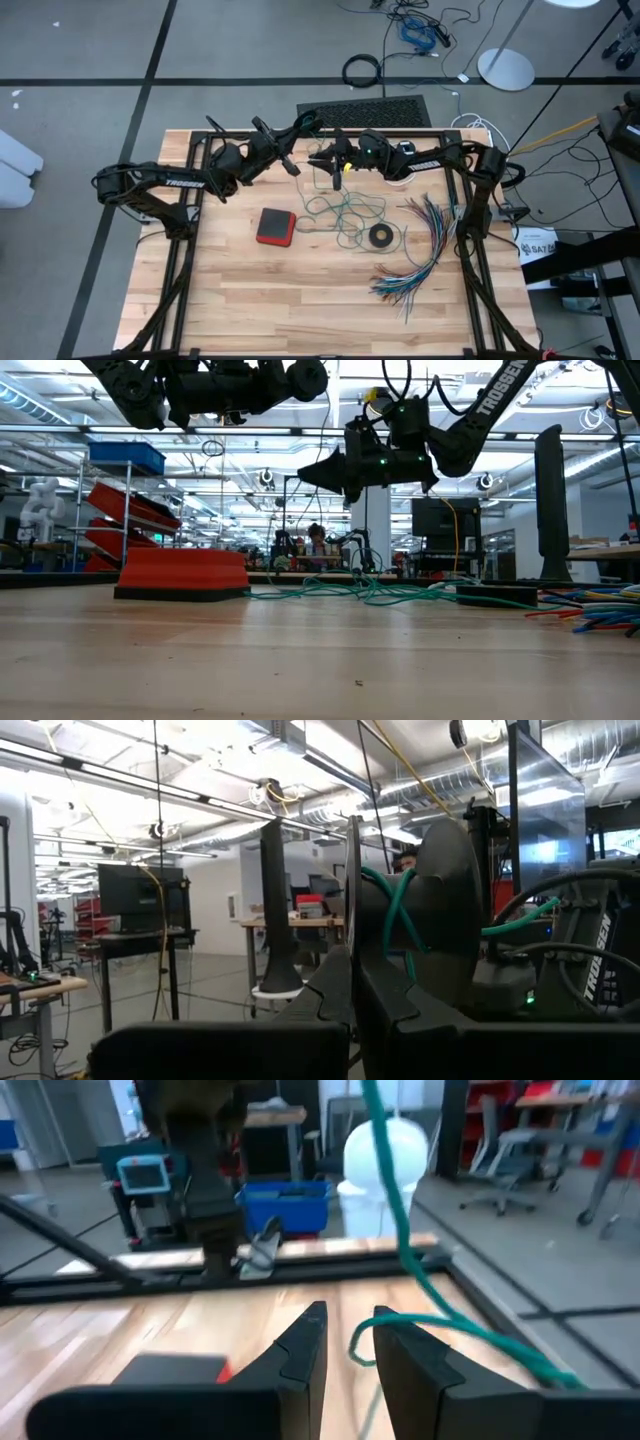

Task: Coiling cords
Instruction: Coil the green wire cable on the spool

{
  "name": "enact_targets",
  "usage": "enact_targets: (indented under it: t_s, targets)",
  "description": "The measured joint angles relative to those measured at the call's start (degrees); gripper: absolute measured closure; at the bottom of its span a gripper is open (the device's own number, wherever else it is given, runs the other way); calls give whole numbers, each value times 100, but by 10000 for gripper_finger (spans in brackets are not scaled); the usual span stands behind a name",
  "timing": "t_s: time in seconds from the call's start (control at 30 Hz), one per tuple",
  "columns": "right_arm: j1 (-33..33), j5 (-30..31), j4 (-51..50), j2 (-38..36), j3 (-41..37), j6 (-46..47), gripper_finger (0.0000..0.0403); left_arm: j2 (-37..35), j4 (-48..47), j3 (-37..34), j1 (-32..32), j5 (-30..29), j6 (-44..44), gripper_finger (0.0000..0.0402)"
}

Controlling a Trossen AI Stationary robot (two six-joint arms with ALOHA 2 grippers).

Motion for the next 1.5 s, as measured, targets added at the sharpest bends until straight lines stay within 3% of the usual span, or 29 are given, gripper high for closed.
enact_targets:
  t_s: [0.13,0.27,0.8,1.2,1.37,1.5]
  targets:
    - [20,-406,-423,0,0,5,332,0,-2,0,0,0,1,400]
    - [49,-413,-601,4,0,-45,332,0,0,0,0,0,1,400]
    - [44,223,-107,2,4,-184,332,0,-2,0,-4,2,-2,400]
    - [56,251,64,2,7,-187,334,0,-4,0,-4,2,-8,400]
    - [90,-4,-497,2,7,-279,390,0,-2,0,-4,2,93,400]
    - [195,-526,-1827,-42,7,-352,401,0,-2,0,-4,0,142,400]
